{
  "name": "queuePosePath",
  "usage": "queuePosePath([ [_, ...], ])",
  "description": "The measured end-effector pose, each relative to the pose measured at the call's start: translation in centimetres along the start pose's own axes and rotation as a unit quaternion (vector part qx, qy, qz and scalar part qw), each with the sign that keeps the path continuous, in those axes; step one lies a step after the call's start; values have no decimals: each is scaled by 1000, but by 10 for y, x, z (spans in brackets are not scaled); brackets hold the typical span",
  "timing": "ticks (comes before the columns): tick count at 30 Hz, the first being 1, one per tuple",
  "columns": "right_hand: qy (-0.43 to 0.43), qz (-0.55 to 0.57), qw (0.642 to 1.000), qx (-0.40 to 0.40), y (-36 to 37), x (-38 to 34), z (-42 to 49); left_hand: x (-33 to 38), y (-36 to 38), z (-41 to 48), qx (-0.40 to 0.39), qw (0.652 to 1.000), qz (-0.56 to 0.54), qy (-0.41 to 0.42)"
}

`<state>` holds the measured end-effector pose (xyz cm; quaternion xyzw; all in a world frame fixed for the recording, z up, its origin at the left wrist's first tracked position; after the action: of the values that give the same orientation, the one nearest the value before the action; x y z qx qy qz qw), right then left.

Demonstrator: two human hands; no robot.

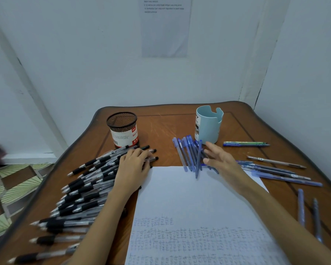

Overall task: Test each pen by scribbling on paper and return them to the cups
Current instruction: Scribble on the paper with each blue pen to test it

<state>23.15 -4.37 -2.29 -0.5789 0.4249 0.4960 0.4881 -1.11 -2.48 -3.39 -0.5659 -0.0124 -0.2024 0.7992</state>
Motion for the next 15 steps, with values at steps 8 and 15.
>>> queuePosePath([
  [8, -145, -479, 854, 144, -29, -12, -3, -1, 1, 0, 1, 1000, 1, 2],
  [15, -42, -576, 809, 113, -38, -12, -11, -1, 1, 0, -1, 1000, 7, 2],
])
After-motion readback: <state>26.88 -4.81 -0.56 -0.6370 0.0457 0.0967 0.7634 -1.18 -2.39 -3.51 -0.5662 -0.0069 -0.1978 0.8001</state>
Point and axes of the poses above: each hand's wrist, its own z-axis towards the middle knuckle, its own y-axis out of the palm, x = y × z, the point moved 4 cm from there along z, towards the middle knuckle, and after that the axes turned 3 degrees about y, right-handed, at the moved point
